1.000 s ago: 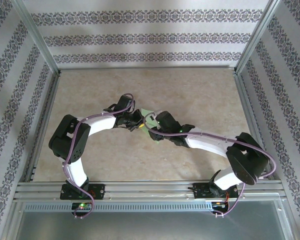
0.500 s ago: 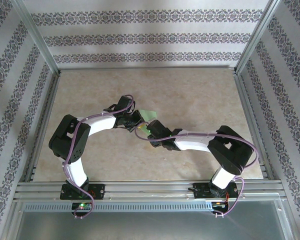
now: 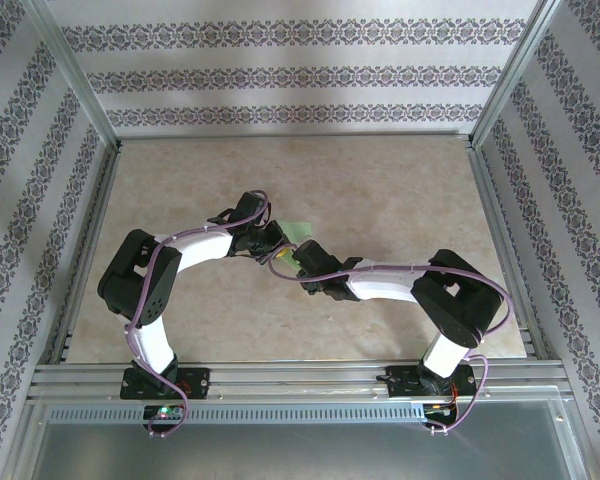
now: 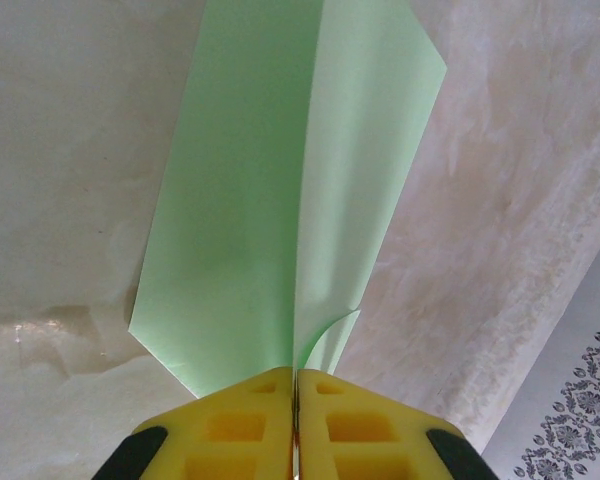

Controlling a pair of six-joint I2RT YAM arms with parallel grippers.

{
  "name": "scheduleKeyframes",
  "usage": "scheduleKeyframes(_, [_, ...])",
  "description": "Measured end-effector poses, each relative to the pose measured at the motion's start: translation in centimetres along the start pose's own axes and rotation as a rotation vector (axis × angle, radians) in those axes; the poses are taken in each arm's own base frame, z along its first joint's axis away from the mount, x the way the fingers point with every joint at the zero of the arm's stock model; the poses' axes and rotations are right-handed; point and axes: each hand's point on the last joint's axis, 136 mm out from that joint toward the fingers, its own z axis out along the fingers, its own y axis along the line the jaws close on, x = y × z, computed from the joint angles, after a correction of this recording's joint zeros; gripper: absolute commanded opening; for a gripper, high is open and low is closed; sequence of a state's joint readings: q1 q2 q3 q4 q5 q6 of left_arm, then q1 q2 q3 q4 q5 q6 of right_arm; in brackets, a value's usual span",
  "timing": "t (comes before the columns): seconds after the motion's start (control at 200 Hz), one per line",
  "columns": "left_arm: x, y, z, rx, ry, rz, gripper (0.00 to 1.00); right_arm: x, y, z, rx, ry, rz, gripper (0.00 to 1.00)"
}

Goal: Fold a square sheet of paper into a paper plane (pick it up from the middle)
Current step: Fourth fold the wing at the center of the table.

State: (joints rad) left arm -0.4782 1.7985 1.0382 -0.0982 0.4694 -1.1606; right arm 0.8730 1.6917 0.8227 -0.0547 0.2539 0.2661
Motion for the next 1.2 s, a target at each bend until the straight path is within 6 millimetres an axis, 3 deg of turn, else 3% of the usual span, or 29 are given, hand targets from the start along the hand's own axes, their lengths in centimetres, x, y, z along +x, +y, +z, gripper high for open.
scheduleKeyframes(0.445, [0.0, 0.0, 0.0, 0.0, 0.0, 0.0, 0.08, 0.0, -0.4, 0.1, 0.001, 0.003, 0.023, 0.29])
scheduleKeyframes(1.199, [0.0, 0.0, 0.0, -0.001, 0.0, -0.001, 0.12, 0.5, -0.6, 0.8, -0.035, 0.037, 0.054, 0.14])
